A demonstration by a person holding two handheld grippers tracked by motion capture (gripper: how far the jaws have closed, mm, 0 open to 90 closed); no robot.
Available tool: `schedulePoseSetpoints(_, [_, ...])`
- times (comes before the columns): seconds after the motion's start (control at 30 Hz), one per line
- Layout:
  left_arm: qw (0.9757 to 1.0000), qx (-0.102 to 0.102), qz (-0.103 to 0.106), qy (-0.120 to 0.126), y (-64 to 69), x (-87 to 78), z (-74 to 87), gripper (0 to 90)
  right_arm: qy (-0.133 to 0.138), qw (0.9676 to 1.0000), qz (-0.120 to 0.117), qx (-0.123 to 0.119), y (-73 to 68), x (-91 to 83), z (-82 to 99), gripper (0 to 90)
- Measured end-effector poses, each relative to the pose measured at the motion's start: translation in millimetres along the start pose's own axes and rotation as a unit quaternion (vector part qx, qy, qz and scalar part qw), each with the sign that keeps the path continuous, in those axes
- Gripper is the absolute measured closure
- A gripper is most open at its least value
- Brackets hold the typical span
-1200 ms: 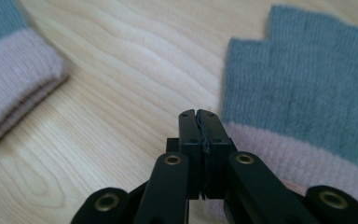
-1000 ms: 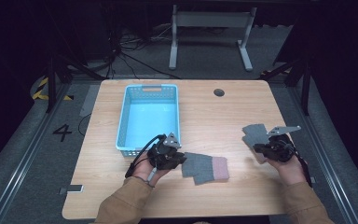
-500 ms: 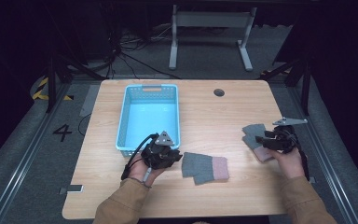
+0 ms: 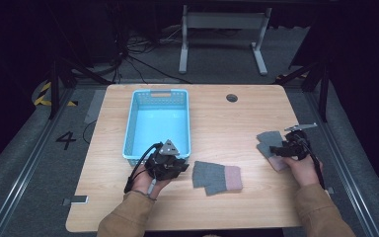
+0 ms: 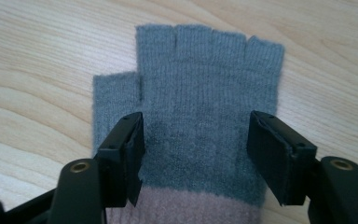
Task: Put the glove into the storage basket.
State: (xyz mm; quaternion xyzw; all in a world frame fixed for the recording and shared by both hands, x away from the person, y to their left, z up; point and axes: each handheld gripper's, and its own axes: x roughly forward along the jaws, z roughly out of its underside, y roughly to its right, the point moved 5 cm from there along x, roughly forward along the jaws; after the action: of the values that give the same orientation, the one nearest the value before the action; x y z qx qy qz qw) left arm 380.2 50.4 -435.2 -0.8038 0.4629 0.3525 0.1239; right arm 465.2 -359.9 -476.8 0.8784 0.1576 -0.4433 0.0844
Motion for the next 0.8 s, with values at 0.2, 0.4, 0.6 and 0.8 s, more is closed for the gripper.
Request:
schedulePoseSetpoints(0.2, [1.0,-0.001,-0.003,-0.002,-0.4,-1.8,2.4,75.7,-0.013,0.9999,0.004,0.002,-1.0,3.7,-0.1,36.6])
schedulePoseSetpoints(0.4, [1.0,0.0,-0.004,0.0,0.4,-2.0,3.3,76.1,-0.027,0.9996,0.01,-0.007,-3.0,4.7,-1.0,37.7])
schedulePoseSetpoints(0.6, [1.0,0.0,-0.005,-0.001,-0.1,-1.9,3.7,76.1,-0.027,0.9996,0.009,0.0,-3.3,4.7,-0.7,39.5])
schedulePoseSetpoints(0.8, [1.0,0.0,-0.003,-0.004,-0.1,-1.5,4.0,76.1,-0.03,0.9995,0.006,-0.005,-5.5,3.3,-1.5,53.9])
